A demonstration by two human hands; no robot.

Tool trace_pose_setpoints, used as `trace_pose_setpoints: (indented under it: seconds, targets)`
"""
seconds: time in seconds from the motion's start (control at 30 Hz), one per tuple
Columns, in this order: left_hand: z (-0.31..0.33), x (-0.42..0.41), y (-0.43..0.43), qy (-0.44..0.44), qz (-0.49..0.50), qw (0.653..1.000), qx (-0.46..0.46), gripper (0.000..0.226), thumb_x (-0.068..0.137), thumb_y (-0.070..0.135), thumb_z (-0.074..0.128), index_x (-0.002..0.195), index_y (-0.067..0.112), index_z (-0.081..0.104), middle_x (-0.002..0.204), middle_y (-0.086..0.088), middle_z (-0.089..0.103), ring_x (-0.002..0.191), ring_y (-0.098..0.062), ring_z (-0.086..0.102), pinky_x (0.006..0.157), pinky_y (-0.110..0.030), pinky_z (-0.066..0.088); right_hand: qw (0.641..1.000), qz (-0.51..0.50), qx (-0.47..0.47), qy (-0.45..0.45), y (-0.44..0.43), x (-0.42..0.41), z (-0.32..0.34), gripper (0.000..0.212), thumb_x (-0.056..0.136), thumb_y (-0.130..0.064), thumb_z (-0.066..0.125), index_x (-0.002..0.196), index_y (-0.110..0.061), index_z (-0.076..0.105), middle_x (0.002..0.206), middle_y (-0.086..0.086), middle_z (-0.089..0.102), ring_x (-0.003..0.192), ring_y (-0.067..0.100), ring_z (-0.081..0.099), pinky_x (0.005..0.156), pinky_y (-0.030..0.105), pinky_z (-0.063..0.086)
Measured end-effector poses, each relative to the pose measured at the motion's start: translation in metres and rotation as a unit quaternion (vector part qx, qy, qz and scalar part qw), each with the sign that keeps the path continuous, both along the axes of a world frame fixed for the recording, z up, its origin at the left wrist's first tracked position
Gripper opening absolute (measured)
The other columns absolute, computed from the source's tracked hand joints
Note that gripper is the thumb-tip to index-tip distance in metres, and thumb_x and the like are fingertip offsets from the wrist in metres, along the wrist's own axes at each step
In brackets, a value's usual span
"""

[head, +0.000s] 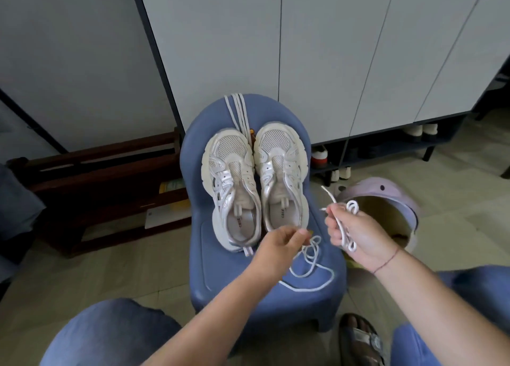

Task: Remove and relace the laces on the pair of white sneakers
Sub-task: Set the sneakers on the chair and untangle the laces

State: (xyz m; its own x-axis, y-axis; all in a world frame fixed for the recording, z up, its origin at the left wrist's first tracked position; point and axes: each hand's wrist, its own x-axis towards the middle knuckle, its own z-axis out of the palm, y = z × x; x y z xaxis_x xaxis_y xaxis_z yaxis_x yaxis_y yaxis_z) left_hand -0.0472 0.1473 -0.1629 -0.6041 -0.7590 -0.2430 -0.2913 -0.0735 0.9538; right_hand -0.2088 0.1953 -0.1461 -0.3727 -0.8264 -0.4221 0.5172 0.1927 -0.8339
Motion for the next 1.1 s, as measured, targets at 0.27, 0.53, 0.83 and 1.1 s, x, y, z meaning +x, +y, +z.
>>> trace_pose_setpoints:
  seconds: [0.27, 0.53, 0.83, 1.1]
  targets:
    - [-0.065, 0.005, 0.018, -0.178, -0.169, 0.933, -0.265, 0.085, 0.066, 0.063, 0.077, 0.140, 0.030, 0.052, 0.150, 0.009, 0.042, 0.139, -0.011, 0.034, 0.117, -0.035, 0.027, 0.990, -0.094, 0.007, -0.109, 0.050, 0.010, -0.069, 0.024, 0.095, -0.023, 0.055, 0.072, -0.019, 0.048, 0.047, -0.005, 0.038, 0.033, 0.004, 0.033, 0.031, 0.016, 0.028]
    - [-0.084, 0.001, 0.019, -0.142, -0.054, 0.946, -0.287, 0.021, 0.079, 0.021, 0.080, 0.099, 0.016, 0.074, 0.101, 0.003, 0.069, 0.095, -0.010, 0.061, 0.087, -0.025, 0.049, 0.986, -0.120, 0.043, -0.110, 0.067, 0.027, -0.082, 0.031, 0.084, -0.025, 0.067, 0.062, -0.021, 0.047, 0.046, -0.005, 0.037, 0.034, 0.005, 0.035, 0.033, 0.018, 0.030]
    - [-0.038, -0.015, 0.038, 0.091, 0.005, 0.996, 0.007, 0.010, 0.084, 0.002, 0.074, 0.088, 0.011, 0.072, 0.073, 0.005, 0.073, 0.069, -0.006, 0.068, 0.073, -0.023, 0.057, 0.995, -0.085, 0.047, 0.016, 0.054, 0.049, -0.055, 0.050, 0.076, -0.043, 0.065, 0.099, 0.000, 0.062, 0.091, 0.023, 0.064, 0.085, 0.031, 0.066, 0.065, 0.031, 0.052]
    - [-0.024, -0.010, 0.036, 0.065, -0.023, 0.997, -0.047, 0.051, 0.086, 0.007, 0.074, 0.125, 0.020, 0.043, 0.091, -0.005, 0.076, 0.085, -0.014, 0.073, 0.083, -0.031, 0.058, 0.999, -0.039, -0.021, 0.001, 0.051, 0.048, -0.042, 0.024, 0.085, -0.026, 0.064, 0.099, -0.007, 0.066, 0.086, 0.010, 0.070, 0.082, 0.023, 0.068, 0.072, 0.032, 0.050]
